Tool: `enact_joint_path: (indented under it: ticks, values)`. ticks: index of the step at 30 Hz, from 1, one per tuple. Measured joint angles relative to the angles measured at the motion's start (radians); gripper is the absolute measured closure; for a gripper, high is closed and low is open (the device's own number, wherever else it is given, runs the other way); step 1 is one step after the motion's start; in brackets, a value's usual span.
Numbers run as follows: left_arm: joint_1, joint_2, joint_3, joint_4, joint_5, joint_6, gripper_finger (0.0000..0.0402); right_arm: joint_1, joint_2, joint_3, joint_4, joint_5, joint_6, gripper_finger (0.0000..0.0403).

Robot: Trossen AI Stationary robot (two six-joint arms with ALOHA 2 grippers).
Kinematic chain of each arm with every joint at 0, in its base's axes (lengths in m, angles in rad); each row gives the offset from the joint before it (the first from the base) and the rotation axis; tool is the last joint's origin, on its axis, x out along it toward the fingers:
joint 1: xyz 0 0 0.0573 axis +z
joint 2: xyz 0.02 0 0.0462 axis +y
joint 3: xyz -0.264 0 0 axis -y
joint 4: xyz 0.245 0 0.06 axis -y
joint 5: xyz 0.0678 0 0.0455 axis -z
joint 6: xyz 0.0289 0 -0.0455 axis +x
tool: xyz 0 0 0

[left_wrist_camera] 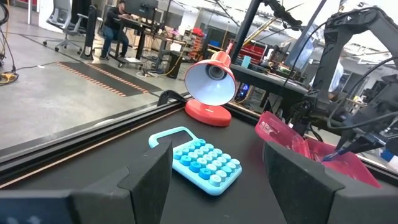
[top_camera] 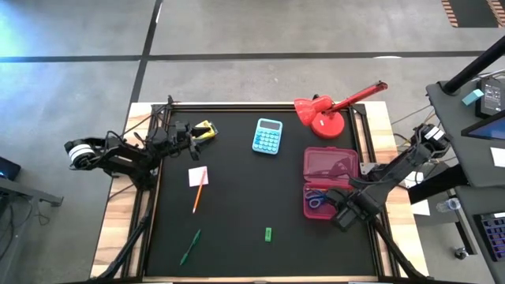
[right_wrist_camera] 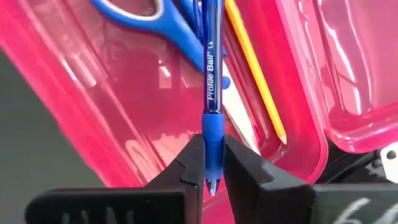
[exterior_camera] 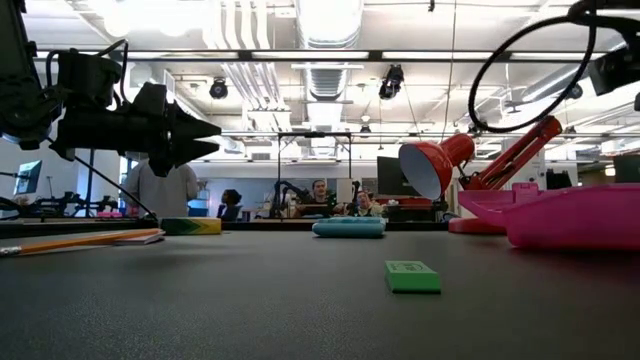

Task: Pack school essentials
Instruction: Put the blue pen into the pink supply box, then put the green eraser into the pink supply box

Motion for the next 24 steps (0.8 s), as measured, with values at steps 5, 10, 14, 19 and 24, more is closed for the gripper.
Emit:
enact_joint_path:
  ticks: [5,10,14,19,24]
  values:
    - [0.000,0.000,0.000,0.000,0.000,0.000,0.0167,0.000,0.001,-0.007,0.004,0.000,0.018,0.0327]
    - [0.000,0.000,0.000,0.000,0.000,0.000,0.0167,0.000,0.001,-0.001,0.004,0.000,0.043,0.0300]
    - [0.000,0.000,0.000,0.000,0.000,0.000,0.0167,0.000,0.001,0.013,0.014,0.004,0.081,0.0276]
    - [0.000,0.000,0.000,0.000,0.000,0.000,0.0167,0.000,0.007,0.064,0.019,0.029,0.086,0.0250]
    - [0.000,0.000,0.000,0.000,0.000,0.000,0.0167,0.000,0.007,0.154,0.043,0.186,0.085,0.0239]
